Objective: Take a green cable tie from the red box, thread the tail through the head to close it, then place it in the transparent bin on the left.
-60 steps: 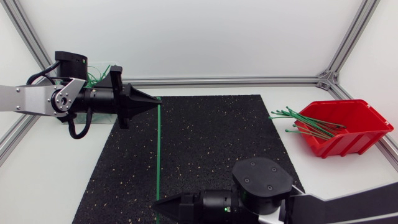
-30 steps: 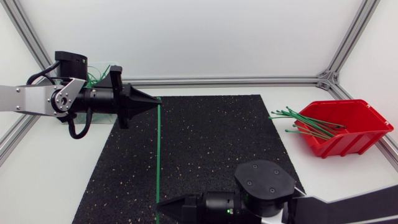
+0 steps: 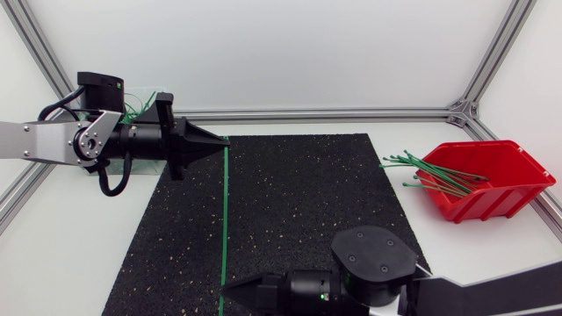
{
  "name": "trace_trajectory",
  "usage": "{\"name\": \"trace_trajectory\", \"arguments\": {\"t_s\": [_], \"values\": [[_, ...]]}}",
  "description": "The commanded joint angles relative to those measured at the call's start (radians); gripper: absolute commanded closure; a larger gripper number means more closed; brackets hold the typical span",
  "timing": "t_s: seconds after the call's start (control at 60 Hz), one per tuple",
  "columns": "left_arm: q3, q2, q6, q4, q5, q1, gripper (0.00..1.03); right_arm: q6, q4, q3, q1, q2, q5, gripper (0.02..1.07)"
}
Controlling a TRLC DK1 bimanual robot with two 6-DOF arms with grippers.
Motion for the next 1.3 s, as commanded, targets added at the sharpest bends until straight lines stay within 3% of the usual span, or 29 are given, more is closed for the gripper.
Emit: {"name": "trace_trajectory", "arguments": {"t_s": [0.0,0.333,0.8,1.283], "values": [[-0.035,-0.024,0.013,0.017,0.017,-0.008,1.0,0.049,-0.008,0.01,-0.002,-0.001,0.015,1.01],[-0.102,-0.056,0.022,0.111,-0.009,-0.023,1.0,0.382,-0.016,0.025,0.035,-0.018,0.139,1.01],[-0.142,-0.091,0.02,0.141,-0.037,-0.048,1.0,0.963,-0.069,0.024,0.069,-0.055,0.285,1.02],[-0.161,-0.119,0.017,0.138,-0.044,-0.066,1.0,1.095,-0.134,-0.019,0.09,-0.02,0.312,1.02]]}}
